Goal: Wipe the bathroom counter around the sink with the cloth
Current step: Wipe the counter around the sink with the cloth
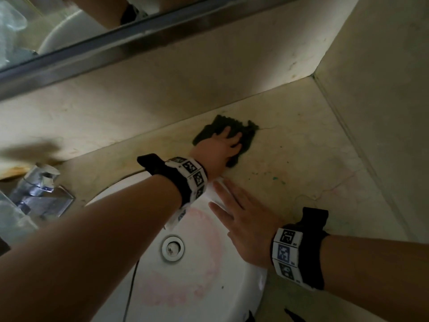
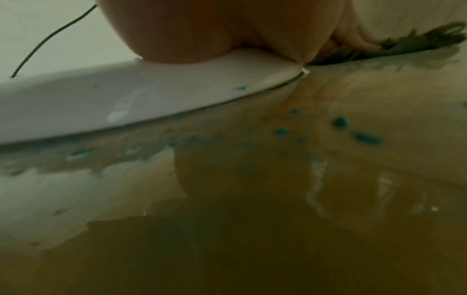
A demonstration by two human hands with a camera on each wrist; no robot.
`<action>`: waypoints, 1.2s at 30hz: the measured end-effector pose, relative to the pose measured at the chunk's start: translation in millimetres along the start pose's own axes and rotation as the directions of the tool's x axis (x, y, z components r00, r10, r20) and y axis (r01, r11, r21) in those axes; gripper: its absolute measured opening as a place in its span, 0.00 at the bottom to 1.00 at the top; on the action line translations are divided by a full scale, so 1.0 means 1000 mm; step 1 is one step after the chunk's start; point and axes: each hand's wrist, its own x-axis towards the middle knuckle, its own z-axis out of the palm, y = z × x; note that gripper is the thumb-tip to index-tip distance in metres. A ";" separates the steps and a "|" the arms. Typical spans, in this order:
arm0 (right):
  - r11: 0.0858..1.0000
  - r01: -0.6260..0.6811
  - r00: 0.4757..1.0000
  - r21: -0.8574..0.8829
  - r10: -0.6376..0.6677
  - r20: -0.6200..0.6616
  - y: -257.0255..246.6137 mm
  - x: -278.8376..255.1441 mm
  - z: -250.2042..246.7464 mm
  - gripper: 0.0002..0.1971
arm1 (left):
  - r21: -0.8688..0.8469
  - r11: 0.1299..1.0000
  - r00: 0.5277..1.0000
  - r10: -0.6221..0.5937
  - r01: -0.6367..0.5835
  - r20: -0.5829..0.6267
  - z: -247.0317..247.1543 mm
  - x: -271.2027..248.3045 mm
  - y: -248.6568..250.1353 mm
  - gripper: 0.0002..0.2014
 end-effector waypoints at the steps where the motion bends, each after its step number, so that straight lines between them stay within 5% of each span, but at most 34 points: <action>1: 1.000 -0.001 1.000 0.001 0.001 -0.003 0.001 0.000 0.000 0.34 | -0.005 1.000 1.000 0.004 -0.004 -0.012 -0.001 0.001 0.001 0.26; 5: 1.000 0.012 1.000 0.004 -0.012 0.003 0.002 -0.001 0.001 0.34 | -0.366 0.927 0.955 -0.178 0.083 -0.236 -0.021 -0.013 0.000 0.20; 9: 1.000 0.013 1.000 0.016 -0.013 -0.007 0.003 -0.001 0.000 0.34 | -0.750 0.633 0.737 -0.597 0.192 -0.316 -0.049 -0.032 -0.027 0.16; 11: 0.999 0.015 1.000 0.029 -0.015 -0.009 0.004 -0.001 0.001 0.33 | -0.753 0.612 0.691 -0.653 0.242 -0.310 -0.053 -0.043 -0.048 0.14; 14: 1.000 0.016 1.000 0.026 -0.016 -0.014 0.004 -0.002 0.002 0.33 | -0.636 0.672 0.734 -0.637 0.380 -0.234 -0.043 -0.057 -0.066 0.15; 17: 0.999 0.018 1.000 0.029 -0.017 -0.025 0.004 -0.002 0.003 0.33 | -0.508 0.707 0.717 -0.659 0.491 -0.225 -0.025 -0.068 -0.070 0.18; 23: 0.999 0.031 0.999 0.025 -0.030 -0.033 0.004 -0.003 0.004 0.32 | -0.360 0.843 0.882 -0.461 0.400 -0.099 0.008 -0.069 -0.040 0.29; 31: 0.998 0.043 0.998 0.039 -0.041 -0.049 0.005 -0.002 0.010 0.32 | -0.129 0.915 0.921 -0.389 0.382 -0.032 0.006 -0.050 -0.029 0.37; 36: 0.998 0.058 0.997 0.017 -0.057 -0.045 0.004 -0.004 0.007 0.36 | -0.084 0.980 0.983 -0.183 0.180 -0.030 0.001 -0.028 0.013 0.36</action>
